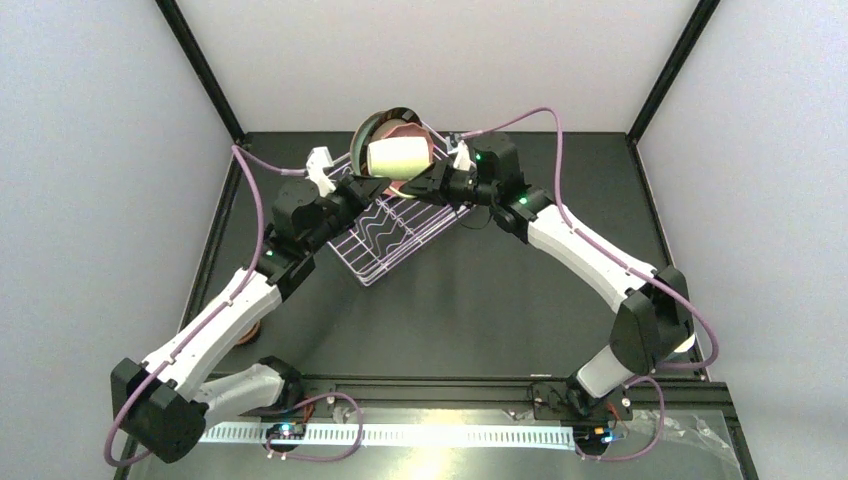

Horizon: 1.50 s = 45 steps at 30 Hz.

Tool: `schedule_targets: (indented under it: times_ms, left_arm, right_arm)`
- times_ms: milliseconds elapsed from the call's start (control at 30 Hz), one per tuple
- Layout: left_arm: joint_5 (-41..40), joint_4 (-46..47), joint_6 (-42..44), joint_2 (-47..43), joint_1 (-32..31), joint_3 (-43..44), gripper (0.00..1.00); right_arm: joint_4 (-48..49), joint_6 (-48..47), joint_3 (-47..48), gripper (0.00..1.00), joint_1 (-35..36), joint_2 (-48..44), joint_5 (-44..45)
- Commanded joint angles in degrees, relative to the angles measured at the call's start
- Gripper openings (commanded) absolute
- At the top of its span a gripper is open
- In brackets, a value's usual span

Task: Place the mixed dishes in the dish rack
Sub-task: Pass from the right arm to the left

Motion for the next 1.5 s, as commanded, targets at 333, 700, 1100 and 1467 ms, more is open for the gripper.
schedule_targets:
  times_ms: [333,700,1100,1467]
  left_arm:
    - [13.27,8.89,7.39,5.65,0.17,4.84,0.12]
    - [26.57,5.17,11.39,10.8,0.09,10.01,0.32]
    - [27.17,4.36,11.17,11.64,0.06,9.81,0.42]
    - [9.63,12.37,2.08,7.32,-2.03,2.17,0.01]
  right_arm:
    - [8.1,6.52,2.02,0.0,0.6,2.93,-9.51]
    - [6.46,4.81,3.74,0.0,0.61,3.56,-9.98]
    - [6.46,4.95,4.16,0.0,0.6,3.85,-10.36]
    - [6.46,5.24,2.48,0.0,0.64,2.52,-10.41]
